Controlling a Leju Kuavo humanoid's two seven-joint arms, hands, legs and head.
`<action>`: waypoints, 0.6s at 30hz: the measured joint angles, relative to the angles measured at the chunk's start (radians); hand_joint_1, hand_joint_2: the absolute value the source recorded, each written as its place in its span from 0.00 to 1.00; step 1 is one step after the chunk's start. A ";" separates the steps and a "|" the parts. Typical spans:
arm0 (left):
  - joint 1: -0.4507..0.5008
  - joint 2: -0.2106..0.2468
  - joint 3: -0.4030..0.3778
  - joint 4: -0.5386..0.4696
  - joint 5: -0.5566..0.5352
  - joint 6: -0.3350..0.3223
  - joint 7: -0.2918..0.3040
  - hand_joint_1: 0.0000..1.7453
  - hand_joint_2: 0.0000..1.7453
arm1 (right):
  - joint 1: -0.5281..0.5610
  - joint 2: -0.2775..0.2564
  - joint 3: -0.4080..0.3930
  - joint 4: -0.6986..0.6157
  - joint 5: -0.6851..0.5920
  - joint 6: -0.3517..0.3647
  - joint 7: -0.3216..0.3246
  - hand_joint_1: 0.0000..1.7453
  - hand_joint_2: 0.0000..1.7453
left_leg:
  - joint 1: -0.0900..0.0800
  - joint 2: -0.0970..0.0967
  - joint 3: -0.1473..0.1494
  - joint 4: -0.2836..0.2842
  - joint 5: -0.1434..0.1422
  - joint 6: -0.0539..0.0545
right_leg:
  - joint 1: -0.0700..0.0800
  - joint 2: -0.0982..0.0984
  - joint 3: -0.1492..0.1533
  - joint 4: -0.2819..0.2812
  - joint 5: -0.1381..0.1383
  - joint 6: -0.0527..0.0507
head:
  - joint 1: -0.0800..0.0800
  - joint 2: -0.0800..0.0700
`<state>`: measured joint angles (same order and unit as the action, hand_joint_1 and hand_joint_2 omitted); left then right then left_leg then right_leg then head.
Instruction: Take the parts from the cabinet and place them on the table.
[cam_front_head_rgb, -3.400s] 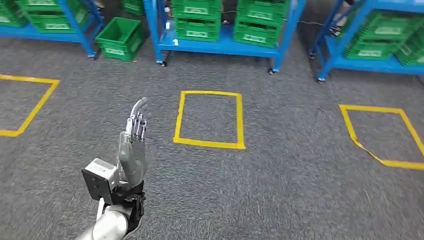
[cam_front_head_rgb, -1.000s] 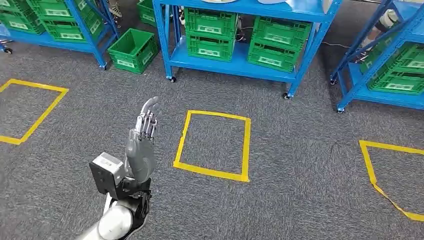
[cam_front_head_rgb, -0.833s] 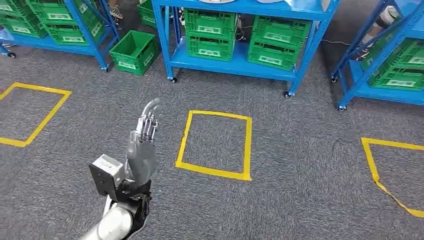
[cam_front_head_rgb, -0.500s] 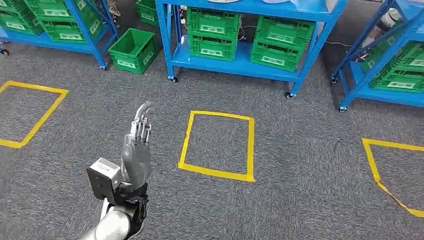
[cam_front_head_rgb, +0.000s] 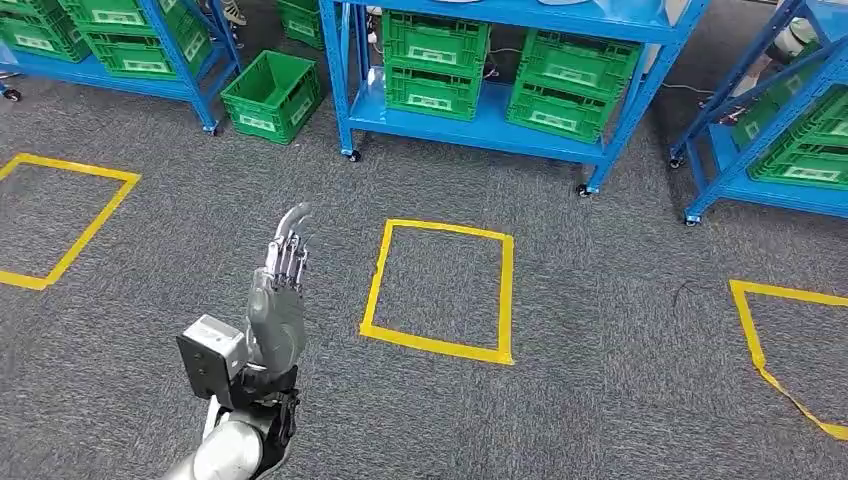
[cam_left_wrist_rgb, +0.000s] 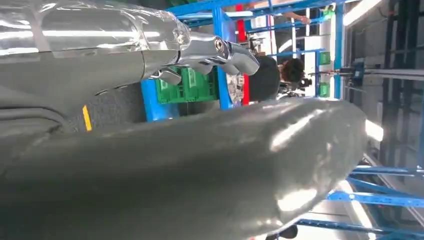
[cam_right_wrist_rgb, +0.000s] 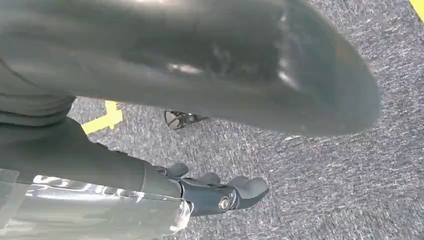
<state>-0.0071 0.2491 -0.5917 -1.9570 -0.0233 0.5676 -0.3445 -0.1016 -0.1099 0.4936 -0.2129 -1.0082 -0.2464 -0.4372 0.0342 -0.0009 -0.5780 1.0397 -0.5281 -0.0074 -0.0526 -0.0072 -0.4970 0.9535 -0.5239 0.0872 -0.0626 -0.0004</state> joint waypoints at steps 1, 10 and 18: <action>0.001 0.000 0.000 0.000 0.000 0.000 0.002 0.00 0.00 | 0.000 0.001 0.000 0.000 0.000 0.000 0.000 0.00 0.00 | 0.000 0.000 0.000 0.000 0.000 0.000 | 0.000 0.000 0.000 0.000 -0.001 0.002 | 0.000 0.000; 0.021 0.001 0.000 0.000 0.003 0.017 0.002 0.00 0.00 | 0.001 0.002 0.001 0.000 -0.005 0.000 -0.002 0.00 0.00 | 0.004 0.000 0.003 -0.003 0.000 -0.003 | 0.005 -0.001 -0.003 0.010 -0.006 -0.003 | 0.000 0.000; 0.025 0.005 0.000 0.021 0.032 0.029 0.017 0.00 0.00 | -0.001 0.002 0.000 0.000 -0.013 -0.003 -0.003 0.00 0.00 | 0.005 0.000 0.003 -0.003 0.000 -0.003 | 0.005 -0.002 -0.003 0.010 -0.006 -0.004 | 0.000 0.000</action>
<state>0.0179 0.2537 -0.5913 -1.9364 0.0087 0.5966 -0.3278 -0.1028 -0.1083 0.4940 -0.2125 -1.0208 -0.2499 -0.4406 0.0391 -0.0008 -0.5746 1.0363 -0.5276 -0.0104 -0.0479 -0.0093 -0.4996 0.9637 -0.5303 0.0832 -0.0626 -0.0004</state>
